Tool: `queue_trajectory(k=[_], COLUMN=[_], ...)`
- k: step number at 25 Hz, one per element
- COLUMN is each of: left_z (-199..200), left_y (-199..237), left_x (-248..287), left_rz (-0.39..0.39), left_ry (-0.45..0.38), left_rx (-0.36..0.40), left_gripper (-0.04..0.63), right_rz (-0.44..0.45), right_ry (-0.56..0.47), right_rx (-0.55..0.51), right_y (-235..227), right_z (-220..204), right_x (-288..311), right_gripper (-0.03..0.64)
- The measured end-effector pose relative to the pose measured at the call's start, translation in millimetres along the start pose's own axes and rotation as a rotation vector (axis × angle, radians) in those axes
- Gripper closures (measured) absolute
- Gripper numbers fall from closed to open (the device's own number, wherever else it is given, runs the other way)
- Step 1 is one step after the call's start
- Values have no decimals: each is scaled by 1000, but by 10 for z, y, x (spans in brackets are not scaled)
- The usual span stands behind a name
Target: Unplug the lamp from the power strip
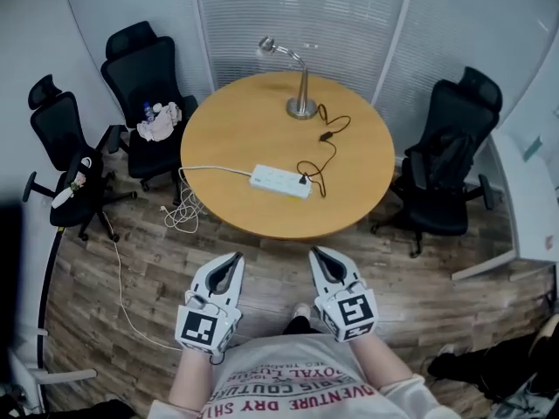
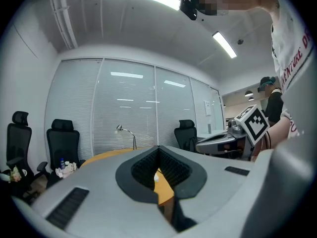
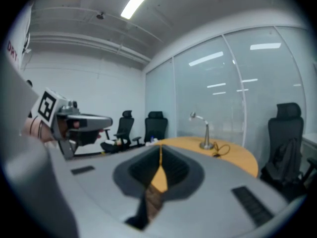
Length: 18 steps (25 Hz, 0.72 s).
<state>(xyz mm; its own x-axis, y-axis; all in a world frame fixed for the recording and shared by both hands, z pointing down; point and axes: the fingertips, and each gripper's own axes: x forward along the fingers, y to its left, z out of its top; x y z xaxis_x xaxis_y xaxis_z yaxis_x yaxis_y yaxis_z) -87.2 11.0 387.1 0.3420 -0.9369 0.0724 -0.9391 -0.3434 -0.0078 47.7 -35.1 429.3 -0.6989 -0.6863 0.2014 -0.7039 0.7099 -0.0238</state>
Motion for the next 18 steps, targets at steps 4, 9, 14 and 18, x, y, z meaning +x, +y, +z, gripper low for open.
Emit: queue_trajectory(k=[4, 9, 14, 18], left_z=[39, -89, -304, -391], left_y=[13, 50, 123, 274], left_x=[632, 1208, 1626, 1996], left_rz=[22, 11, -17, -78], left_ry=[-8, 10, 74, 100], left_rx=[6, 20, -13, -13], left_gripper=[569, 569, 569, 569], right_rz=[-11, -18, -33, -53], right_ry=[17, 52, 90, 133], right_rx=[-24, -10, 13, 25], right_y=[-572, -1066, -1343, -1474], right_z=[13, -109, -218, -279], right_x=[210, 459, 713, 998], right_gripper=[588, 588, 588, 588])
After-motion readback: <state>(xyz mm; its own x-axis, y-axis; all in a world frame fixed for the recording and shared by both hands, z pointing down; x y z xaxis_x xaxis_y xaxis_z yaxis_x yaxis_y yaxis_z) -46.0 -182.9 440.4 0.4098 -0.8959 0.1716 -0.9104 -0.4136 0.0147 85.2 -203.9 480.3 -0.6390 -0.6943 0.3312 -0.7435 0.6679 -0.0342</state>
